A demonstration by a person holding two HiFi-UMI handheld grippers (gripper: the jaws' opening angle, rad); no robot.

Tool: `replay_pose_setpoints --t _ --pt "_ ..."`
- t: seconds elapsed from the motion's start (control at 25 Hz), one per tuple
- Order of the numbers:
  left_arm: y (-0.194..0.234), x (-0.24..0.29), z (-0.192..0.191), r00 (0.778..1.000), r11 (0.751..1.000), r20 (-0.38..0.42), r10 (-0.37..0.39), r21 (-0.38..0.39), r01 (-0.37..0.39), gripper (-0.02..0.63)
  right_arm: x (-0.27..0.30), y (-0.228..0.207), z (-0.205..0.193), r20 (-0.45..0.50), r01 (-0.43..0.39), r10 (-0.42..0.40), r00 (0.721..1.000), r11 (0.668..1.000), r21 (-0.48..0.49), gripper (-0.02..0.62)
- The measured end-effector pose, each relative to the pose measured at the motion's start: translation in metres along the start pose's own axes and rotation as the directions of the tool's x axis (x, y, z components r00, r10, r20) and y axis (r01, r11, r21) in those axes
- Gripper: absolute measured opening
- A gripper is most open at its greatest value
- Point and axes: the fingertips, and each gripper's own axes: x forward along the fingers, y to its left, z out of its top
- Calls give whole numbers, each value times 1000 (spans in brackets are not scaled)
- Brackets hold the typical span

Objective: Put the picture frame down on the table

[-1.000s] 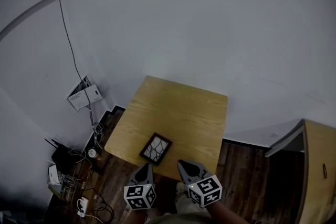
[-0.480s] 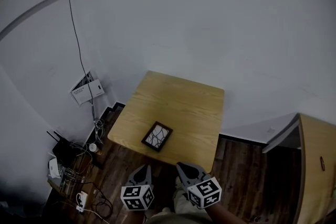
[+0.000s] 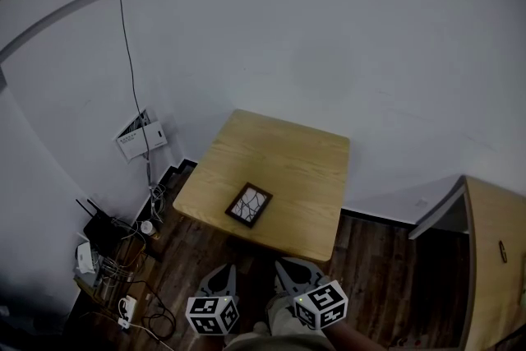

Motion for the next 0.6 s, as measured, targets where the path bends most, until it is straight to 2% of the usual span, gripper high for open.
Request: replay_pose_setpoints --t 0.24,0.4,0.6 --pt "0 -10 -6 1000 1000 2 -11 -8 11 3 -5 12 -5 -13 3 -3 1000 1000 -15 0" --pt "-6 -10 -7 1000 1000 4 -27 -8 27 3 -7 12 -7 -23 19 -20 1000 998 -59 0" --pt "-11 -9 -3 999 999 6 -41 -4 41 3 -9 12 -7 -11 23 -23 1000 999 -42 0"
